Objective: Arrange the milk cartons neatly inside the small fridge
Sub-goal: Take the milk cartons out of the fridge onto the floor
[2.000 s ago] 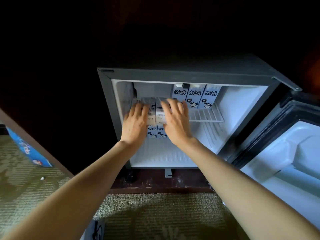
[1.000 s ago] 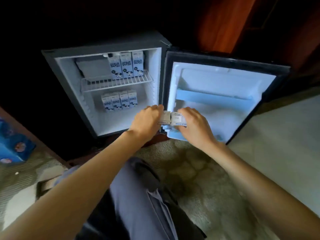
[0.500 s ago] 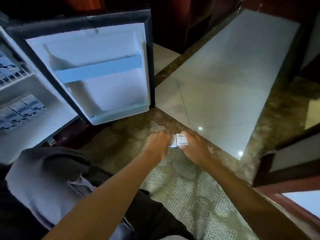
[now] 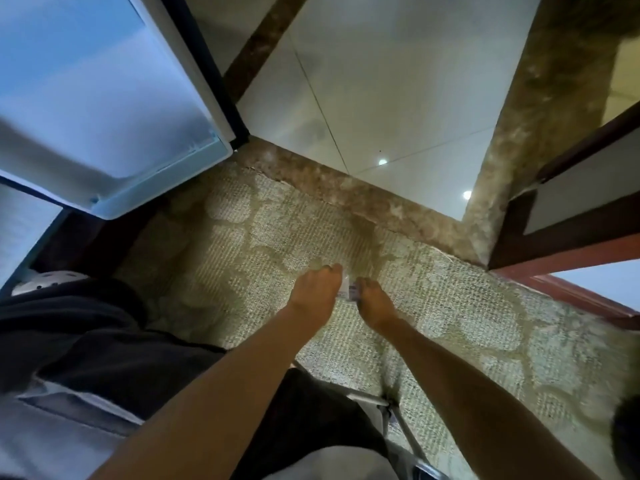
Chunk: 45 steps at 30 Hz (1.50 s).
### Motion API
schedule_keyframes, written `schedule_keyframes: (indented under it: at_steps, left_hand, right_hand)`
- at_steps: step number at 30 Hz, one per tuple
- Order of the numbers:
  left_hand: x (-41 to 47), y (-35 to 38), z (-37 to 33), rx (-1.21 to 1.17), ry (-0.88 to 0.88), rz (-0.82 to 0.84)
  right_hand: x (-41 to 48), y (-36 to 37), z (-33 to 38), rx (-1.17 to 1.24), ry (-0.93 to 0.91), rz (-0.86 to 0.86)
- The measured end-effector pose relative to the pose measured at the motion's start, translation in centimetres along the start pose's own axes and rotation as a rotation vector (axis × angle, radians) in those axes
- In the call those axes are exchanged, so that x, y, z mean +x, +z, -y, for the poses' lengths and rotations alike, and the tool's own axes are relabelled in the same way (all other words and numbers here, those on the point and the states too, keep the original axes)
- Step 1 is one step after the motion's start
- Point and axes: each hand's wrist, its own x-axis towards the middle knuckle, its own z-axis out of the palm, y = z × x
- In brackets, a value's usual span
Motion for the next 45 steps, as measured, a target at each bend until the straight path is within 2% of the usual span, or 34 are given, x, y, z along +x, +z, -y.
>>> schedule_keyframes:
  at_steps: [6,11,13,16,18,22,25,32,38,45]
  left_hand:
    - [0.1,1.5,0.3,-0.058,-0.005,0.057]
    - [0.2,2.0,0.3,-0.115,-0.024,0.071]
    - [0.2,2.1,0.3,-0.14,-0.037,0.063]
    - [0.5,1.9,0.2,-0.156,-0.049,0.031]
    - [0.5,1.9,0.1,-0.157,-0.041,0.017]
    - [0.7,1.4,-0.2,-0.174,-0.033,-0.044]
    - [1.0,0.8,-0.3,-0.231,-0.048,-0.118]
    - [1.4,1.0,-0.1,-0.304,-0.073,-0.121]
    - [1.2,1.7,0.8,-0.308,-0.105,-0.012]
    - [0.6,-0.2,1.9,-0.369,-0.147,0.0]
  right_hand:
    - [-0.7,3.0,-1.4,-0.026,0.045,0.041]
    - [-0.1,2.1,-1.2,0.009,0.04,0.009]
    - [0.2,1.0,-0.7,-0.004,-0.041,-0.079]
    - [-0.3,-0.7,0.6,0.015,-0.304,-0.079]
    - [-0.9,-2.1,1.9,0.078,-0.371,-0.07]
    - [-0.2,-3.9,3.0,0.154,-0.322,-0.004]
    - [1.4,-3.6,1.6,0.184,-0.228,-0.032]
    - [4.5,-1.0,-1.5,0.407,0.239,-0.096]
    - [5.1,-0.1,-1.3,0.362,0.288,-0.065]
    - [4.8,-3.6,1.8,0.026,0.193,0.048]
